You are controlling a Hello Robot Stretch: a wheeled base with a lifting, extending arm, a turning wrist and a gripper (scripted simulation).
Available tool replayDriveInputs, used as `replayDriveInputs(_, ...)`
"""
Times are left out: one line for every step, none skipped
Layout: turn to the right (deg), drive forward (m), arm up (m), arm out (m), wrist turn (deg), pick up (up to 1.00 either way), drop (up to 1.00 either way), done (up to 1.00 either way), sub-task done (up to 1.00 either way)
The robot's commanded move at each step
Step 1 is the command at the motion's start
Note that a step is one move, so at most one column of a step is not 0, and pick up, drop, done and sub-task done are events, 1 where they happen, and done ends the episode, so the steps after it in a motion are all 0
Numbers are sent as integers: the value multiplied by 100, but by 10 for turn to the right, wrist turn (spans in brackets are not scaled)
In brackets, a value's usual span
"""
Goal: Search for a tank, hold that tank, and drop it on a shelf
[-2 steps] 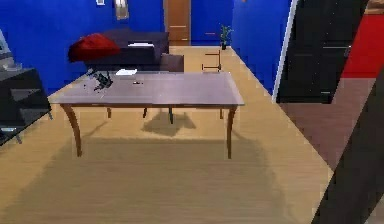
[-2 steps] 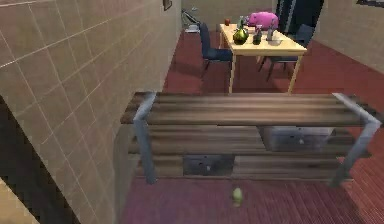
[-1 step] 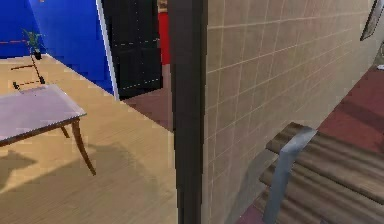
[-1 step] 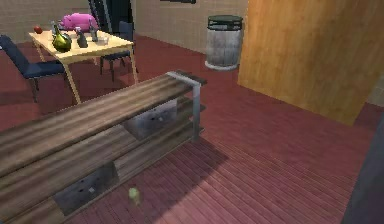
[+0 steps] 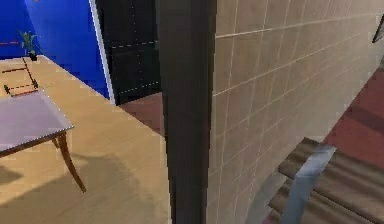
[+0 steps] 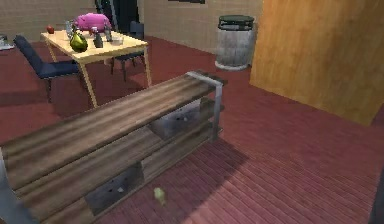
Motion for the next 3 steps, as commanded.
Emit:
replayDriveInputs(-450, 0, 0, 0, 0, 0, 0, 0, 0)
replayDriveInputs(-330, 0, 0, 0, 0, 0, 0, 0, 0)
replayDriveInputs(0, 20, 0, 0, 0, 0, 0, 0, 0)
